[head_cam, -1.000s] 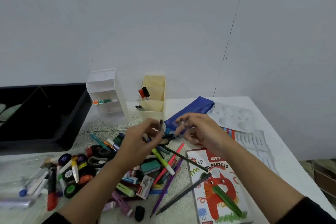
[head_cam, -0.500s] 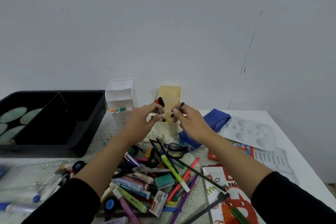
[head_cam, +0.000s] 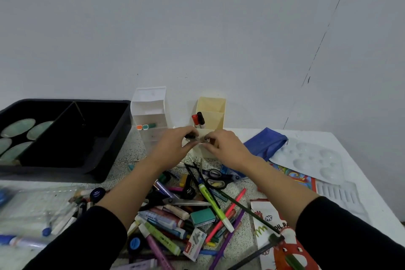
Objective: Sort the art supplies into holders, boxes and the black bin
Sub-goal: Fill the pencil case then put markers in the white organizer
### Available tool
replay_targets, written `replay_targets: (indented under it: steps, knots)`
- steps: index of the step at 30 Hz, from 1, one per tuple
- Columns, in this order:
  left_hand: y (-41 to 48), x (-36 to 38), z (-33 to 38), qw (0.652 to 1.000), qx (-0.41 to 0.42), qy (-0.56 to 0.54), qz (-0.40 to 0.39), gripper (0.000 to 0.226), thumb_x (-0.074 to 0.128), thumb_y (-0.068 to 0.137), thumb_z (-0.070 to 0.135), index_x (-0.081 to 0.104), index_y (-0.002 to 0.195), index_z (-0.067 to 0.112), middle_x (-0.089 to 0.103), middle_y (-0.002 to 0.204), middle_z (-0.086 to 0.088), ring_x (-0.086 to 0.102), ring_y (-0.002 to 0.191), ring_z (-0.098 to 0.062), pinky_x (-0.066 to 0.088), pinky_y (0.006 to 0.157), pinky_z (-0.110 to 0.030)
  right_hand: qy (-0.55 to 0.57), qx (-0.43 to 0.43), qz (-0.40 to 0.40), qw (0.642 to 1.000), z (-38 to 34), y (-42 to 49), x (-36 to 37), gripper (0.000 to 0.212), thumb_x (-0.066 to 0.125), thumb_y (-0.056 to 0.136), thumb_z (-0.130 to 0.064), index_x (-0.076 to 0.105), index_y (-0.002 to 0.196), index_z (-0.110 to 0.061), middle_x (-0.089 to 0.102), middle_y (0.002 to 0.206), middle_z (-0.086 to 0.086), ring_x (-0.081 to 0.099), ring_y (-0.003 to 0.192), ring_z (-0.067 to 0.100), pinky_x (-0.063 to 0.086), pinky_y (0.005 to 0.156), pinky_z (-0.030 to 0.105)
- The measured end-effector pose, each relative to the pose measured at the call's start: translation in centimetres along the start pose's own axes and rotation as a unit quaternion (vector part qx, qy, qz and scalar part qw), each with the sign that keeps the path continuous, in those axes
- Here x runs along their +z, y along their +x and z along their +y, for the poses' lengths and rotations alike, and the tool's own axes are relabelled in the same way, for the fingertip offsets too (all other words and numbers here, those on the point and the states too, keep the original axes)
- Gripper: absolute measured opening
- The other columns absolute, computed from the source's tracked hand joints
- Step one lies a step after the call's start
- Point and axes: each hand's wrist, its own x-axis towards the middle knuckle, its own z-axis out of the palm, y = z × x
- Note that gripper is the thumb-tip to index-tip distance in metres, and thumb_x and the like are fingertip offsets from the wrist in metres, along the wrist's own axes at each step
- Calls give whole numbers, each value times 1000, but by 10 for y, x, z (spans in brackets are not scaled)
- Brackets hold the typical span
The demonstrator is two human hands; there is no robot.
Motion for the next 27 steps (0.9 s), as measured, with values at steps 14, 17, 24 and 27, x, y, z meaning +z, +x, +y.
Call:
replay_targets:
  steps: [14,17,24,27]
  knots:
    - [-18,-4,4,999,2,22,-23,58,71,94,23,48,146,31,58,138,11,53,120,-4,44,104,-25,56,15,40,998,-4,-26,1,36,55,102,-22,55,136,-12,59,109,4,55,90,16,43,81,30]
    - [-39,-8,8,1000,-2,-8,20,53,69,94,28,47,141,36,49,134,16,47,115,5,42,96,-18,94,21,72,993,-6,-53,-4,9,59,98,-18,66,103,-22,60,86,-9,52,71,2,39,69,24]
    - [-85,-2,10,1000,5,16,-12,7,64,96,37,64,102,33,52,103,20,51,96,3,46,81,-19,4,-29,-90,995,-21,-96,6,16,63,94,-33,66,103,-20,60,95,-3,55,83,14,50,72,35]
    - [-91,14,11,991,20,86,-100,20,56,97,49,66,108,35,53,106,20,48,100,-2,45,88,-32,-50,-32,-99,993,-22,-103,16,20,58,93,-40,63,103,-23,59,97,0,57,88,19,51,72,40]
